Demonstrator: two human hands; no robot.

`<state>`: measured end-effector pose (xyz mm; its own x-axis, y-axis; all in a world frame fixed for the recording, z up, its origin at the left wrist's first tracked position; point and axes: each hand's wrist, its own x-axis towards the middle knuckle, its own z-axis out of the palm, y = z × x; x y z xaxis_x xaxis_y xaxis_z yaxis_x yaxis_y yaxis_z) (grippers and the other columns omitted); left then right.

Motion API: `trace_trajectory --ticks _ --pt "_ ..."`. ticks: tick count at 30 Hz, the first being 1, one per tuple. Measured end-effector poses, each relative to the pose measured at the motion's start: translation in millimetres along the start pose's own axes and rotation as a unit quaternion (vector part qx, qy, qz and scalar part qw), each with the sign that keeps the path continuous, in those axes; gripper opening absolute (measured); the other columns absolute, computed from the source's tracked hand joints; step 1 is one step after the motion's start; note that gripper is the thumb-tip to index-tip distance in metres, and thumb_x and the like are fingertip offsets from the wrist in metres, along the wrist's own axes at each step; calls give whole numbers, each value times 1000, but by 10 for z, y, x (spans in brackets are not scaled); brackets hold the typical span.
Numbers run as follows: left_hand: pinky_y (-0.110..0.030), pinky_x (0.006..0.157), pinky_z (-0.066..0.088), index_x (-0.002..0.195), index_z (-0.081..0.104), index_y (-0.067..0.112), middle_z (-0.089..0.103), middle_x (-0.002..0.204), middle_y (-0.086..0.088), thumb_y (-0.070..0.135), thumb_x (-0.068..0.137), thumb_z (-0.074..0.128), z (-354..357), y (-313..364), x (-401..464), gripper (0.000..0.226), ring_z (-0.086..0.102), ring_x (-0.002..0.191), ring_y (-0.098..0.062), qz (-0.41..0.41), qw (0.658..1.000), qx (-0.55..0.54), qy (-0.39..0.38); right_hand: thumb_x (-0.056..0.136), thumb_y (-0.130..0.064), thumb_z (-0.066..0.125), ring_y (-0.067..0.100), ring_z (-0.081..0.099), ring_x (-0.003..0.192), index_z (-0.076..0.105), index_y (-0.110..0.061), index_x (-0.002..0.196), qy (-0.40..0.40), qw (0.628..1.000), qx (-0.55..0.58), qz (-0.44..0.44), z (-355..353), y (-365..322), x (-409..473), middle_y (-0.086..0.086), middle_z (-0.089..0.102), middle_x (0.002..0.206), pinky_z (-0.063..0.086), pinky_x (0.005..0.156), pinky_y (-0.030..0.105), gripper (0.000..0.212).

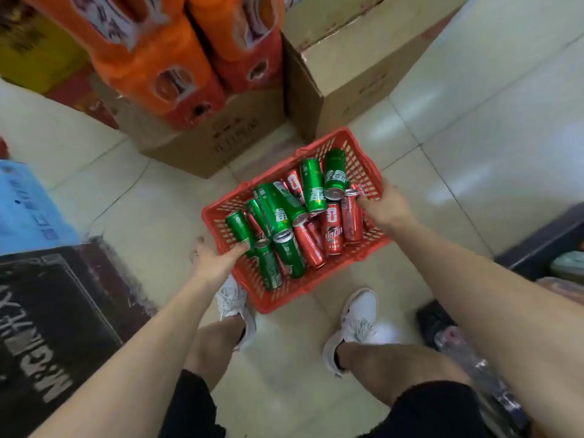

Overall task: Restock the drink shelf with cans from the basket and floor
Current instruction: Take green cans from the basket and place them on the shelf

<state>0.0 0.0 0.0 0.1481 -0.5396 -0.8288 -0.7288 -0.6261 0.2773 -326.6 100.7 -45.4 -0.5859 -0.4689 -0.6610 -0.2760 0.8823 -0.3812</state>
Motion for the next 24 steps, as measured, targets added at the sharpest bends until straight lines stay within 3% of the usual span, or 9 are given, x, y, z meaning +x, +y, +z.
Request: trace_trajectory --ticks 4,8,9,12,15,19,21,24 --pt "-47 103 45 160 17 3 47 146 -15 44 85 84 130 -265 598 109 49 137 -39 -64 997 -34 -8 87 -42 73 40 54 130 34 -16 156 14 1000 -12 23 267 2 399 17 50 144 45 112 52 83" --pt "-35 70 53 129 60 10 70 122 -9 62 66 85 284 -464 1005 85 68 100 -25 -72 995 -46 -49 89 -42 73 42 45 136 31 -13 157 63 993 -94 25 375 42 768 20 44 148 41 112 52 84" --pt "-36 69 54 121 64 13 72 117 -10 60 67 84 308 -485 1034 75 67 93 -22 -69 995 -52 -54 88 -40 73 41 48 133 34 -13 154 73 992 -96 27 380 47 832 19 47 145 43 109 51 81" --pt "-39 79 53 106 61 18 69 104 -5 32 94 77 343 -546 1070 24 65 86 -17 -76 989 -98 -79 91 -28 72 37 62 118 48 -11 141 79 995 -31 43 417 45 993 16 59 133 50 92 40 58" --pt "-35 73 53 123 61 17 72 110 -8 28 97 74 376 -617 1178 31 68 88 -19 -85 988 -88 -99 93 -19 67 33 66 109 56 -9 133 102 993 -32 47 426 75 1074 13 66 126 51 86 37 42" --pt "-35 75 55 114 64 11 72 99 -12 17 94 76 414 -602 1240 23 68 78 -23 -78 990 -109 -51 96 -13 64 25 66 91 64 -11 124 83 995 -38 49 358 86 1130 6 70 108 53 81 35 29" --pt "-40 82 56 107 66 15 72 97 -10 10 94 74 441 -605 1190 16 69 80 -24 -71 989 -118 -52 96 -15 65 24 68 86 66 -12 120 64 995 -49 54 300 87 1111 5 71 102 54 79 34 24" --pt "-46 88 59 100 70 22 76 100 -9 2 90 76 430 -609 1148 24 72 89 -30 -48 989 -130 -57 96 -20 68 21 70 80 64 -14 113 31 996 -33 81 245 167 985 5 71 96 57 73 34 18"
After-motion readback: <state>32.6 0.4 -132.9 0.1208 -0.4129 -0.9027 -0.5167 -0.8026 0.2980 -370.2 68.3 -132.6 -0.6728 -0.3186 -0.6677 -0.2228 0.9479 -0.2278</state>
